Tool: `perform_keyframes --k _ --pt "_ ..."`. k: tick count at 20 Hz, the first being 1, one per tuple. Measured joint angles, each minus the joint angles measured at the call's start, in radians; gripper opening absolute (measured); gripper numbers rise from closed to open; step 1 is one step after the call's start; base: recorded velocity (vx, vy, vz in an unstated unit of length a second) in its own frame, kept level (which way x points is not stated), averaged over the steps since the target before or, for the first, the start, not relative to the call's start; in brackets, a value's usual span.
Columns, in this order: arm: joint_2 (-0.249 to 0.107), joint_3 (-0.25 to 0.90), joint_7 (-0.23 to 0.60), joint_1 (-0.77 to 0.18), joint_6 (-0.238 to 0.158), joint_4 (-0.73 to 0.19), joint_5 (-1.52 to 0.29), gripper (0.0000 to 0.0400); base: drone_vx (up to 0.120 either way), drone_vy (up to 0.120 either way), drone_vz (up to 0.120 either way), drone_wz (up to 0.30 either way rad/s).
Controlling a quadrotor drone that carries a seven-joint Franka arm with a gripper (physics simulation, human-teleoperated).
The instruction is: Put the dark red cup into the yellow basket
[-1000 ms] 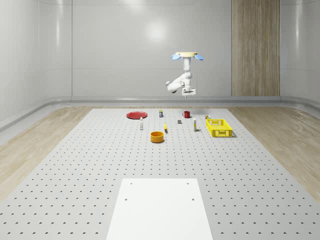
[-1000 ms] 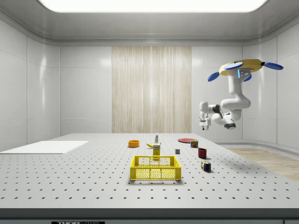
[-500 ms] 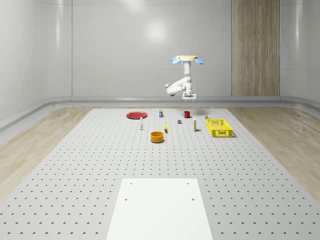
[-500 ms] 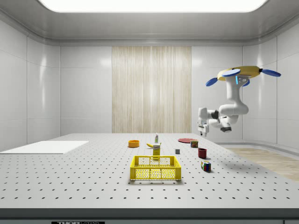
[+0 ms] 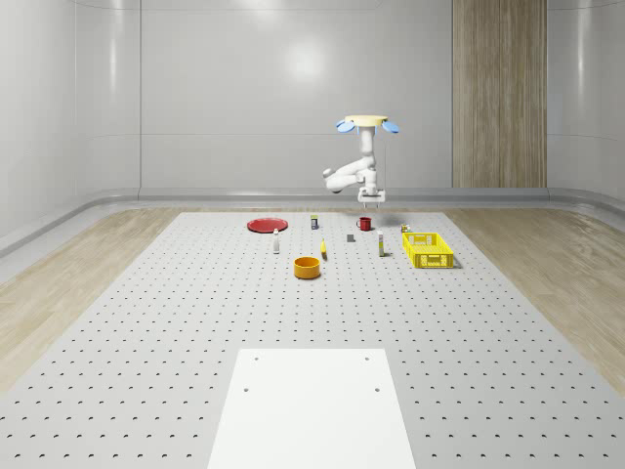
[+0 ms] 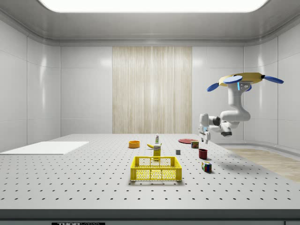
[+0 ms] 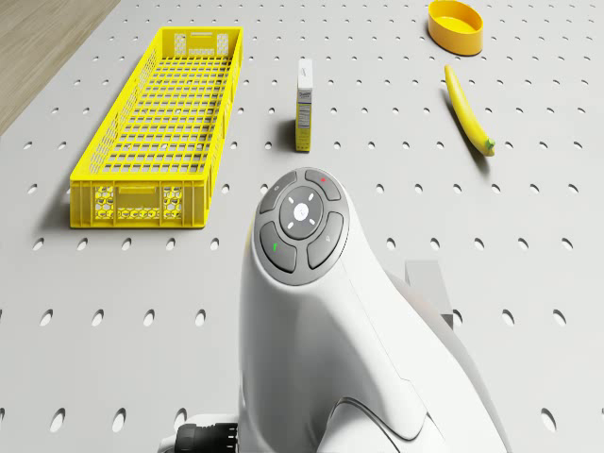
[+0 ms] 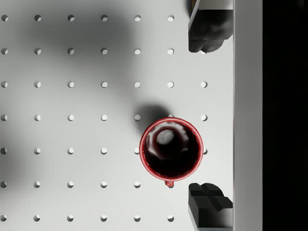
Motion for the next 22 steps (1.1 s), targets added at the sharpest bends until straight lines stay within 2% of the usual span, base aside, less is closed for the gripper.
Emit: perform_keyframes --k 16,22 --pt "-0.078 0.024 0.025 -0.027 0.07 0.005 0.04 0.04 0.01 0.0 -0.12 0.0" --pt "-0.107 0.018 0.03 -0.033 0.101 0.009 0.041 0.04 0.0 0.0 -0.007 0.0"
